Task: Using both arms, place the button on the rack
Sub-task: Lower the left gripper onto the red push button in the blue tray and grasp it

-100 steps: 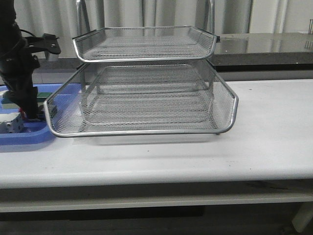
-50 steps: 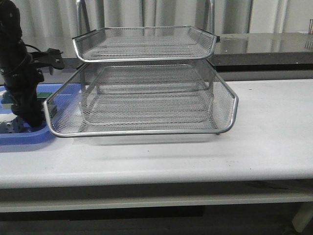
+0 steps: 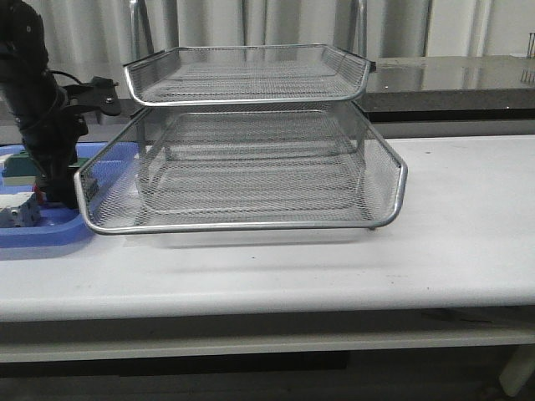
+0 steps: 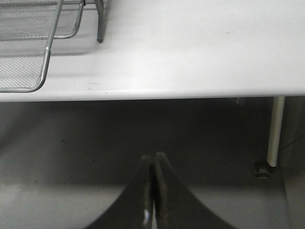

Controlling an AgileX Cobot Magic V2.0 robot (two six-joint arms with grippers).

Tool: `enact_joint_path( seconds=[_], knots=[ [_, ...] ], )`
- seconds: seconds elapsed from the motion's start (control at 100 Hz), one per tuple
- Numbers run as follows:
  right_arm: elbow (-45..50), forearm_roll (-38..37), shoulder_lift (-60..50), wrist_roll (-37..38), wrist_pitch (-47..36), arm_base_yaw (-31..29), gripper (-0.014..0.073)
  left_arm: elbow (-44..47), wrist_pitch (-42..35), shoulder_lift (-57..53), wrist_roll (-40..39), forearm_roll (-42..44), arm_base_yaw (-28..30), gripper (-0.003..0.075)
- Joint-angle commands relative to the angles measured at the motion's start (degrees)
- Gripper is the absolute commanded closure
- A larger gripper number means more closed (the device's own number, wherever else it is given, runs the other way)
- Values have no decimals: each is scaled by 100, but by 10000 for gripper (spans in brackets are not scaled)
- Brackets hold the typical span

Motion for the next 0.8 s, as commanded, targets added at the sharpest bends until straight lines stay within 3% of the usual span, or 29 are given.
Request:
enact_joint_path(
  seconds=[0.0,0.63,0.7,0.79],
  knots=[
    [-191,-89,18,-11,-324,0,664,-165,-236,-350,-8,-9,-24,101],
    [-191,-89,18,-11,-329,0,664,-165,-33,-27,-8,-256,-24,108],
    [-191,-89,18,-11,-329,0,664,-165,16,-27,-8,-256,-24,161],
    [-191,-89,18,-11,-329,0,664,-165,80,-27,-8,-256,-24,301]
  ],
)
